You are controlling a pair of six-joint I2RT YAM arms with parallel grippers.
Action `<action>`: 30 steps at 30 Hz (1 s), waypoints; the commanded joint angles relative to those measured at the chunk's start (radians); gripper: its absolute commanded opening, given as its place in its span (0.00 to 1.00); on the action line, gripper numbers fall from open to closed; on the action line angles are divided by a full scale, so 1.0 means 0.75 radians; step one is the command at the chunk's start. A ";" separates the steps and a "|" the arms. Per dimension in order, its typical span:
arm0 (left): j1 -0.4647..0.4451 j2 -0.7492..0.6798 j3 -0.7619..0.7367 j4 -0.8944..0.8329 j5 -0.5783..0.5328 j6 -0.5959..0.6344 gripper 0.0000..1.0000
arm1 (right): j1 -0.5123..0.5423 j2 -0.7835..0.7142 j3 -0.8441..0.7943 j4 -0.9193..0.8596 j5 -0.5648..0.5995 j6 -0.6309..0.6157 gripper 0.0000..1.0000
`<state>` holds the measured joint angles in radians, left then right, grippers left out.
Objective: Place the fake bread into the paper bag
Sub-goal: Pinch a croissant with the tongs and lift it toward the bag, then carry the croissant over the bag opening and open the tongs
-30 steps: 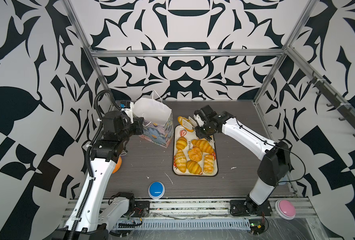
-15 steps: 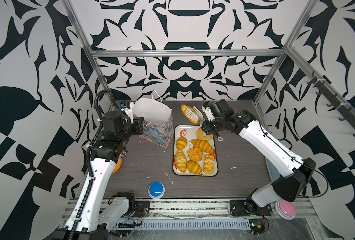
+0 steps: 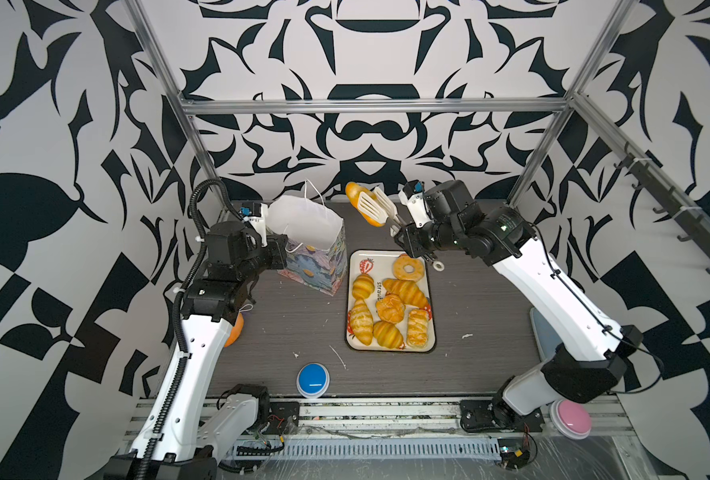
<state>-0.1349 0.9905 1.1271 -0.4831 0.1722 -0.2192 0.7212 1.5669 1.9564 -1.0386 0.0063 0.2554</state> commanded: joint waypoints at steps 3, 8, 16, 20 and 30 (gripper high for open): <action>0.004 0.007 -0.016 -0.010 -0.004 0.001 0.08 | 0.079 0.065 0.191 0.013 0.032 -0.011 0.37; 0.004 0.005 -0.017 -0.012 -0.009 0.001 0.08 | 0.140 0.159 0.318 -0.004 0.039 -0.013 0.36; 0.004 0.009 -0.016 -0.016 -0.002 -0.004 0.08 | 0.194 0.288 0.418 0.011 0.035 -0.004 0.37; 0.004 0.008 -0.014 -0.017 -0.002 -0.004 0.08 | 0.200 0.342 0.445 0.029 0.016 0.008 0.36; 0.004 0.003 -0.016 -0.018 -0.008 0.000 0.08 | 0.201 0.450 0.496 0.050 0.003 0.019 0.36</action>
<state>-0.1349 0.9916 1.1271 -0.4831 0.1715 -0.2192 0.8677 1.9270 2.2742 -1.0698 0.0113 0.2615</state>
